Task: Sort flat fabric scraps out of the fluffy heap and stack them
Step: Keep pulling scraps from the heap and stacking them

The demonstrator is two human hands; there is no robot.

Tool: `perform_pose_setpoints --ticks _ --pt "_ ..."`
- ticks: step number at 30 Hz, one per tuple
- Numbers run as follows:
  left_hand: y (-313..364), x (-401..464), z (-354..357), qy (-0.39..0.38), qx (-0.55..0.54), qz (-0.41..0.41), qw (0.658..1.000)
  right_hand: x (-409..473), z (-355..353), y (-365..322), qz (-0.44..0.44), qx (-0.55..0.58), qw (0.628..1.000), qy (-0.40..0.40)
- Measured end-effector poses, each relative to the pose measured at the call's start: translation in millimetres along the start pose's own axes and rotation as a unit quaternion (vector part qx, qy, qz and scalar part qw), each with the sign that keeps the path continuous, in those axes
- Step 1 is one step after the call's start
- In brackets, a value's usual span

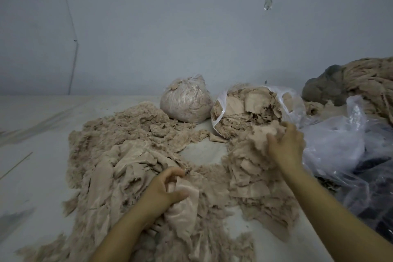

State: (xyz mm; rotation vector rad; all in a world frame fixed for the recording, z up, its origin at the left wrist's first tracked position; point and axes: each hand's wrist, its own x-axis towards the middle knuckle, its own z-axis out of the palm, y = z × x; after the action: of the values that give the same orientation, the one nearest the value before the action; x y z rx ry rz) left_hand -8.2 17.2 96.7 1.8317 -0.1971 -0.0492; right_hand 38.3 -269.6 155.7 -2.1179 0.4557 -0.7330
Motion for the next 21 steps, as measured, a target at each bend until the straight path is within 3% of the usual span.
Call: perform_pose_setpoints --ticks 2,3,6,8,10,12,14,16,18,21 --pt "0.6 2.3 4.7 0.002 -0.037 -0.026 0.999 -31.2 15.9 -1.5 -0.067 0.055 0.994 -0.071" --pt "0.9 3.2 8.2 -0.007 -0.059 -0.032 0.998 -50.9 24.7 -1.2 -0.085 0.105 0.978 -0.16" --pt "4.5 3.8 16.9 -0.066 -0.107 -0.007 0.992 -99.0 47.5 -1.4 -0.058 0.21 0.866 -0.449" --pt "8.9 2.7 17.2 -0.071 -0.097 0.024 0.993 -113.0 55.7 -1.6 -0.015 0.251 0.804 -0.539" --pt "9.8 3.2 14.0 -0.018 -0.036 0.045 0.998 -115.4 56.5 -1.6 -0.003 0.27 0.804 -0.529" --pt "10.2 3.3 10.0 -0.004 0.016 0.045 0.999 -113.3 56.8 -0.2 -0.004 0.282 0.829 -0.483" --pt "10.6 2.5 5.1 -0.006 0.04 0.035 0.999 -110.0 53.9 -0.8 0.008 0.318 0.844 -0.432" --pt "10.5 3.9 -5.2 0.053 0.032 0.03 0.998 -106.5 50.9 4.2 0.018 0.33 0.854 -0.401" --pt "13.4 2.9 -14.3 0.096 0.027 0.042 0.994 -107.3 45.5 8.4 0.004 0.258 0.867 -0.427" --pt "22.3 -2.0 -5.5 0.047 0.037 0.07 0.996 -116.1 43.6 4.1 -0.002 0.205 0.869 -0.451"
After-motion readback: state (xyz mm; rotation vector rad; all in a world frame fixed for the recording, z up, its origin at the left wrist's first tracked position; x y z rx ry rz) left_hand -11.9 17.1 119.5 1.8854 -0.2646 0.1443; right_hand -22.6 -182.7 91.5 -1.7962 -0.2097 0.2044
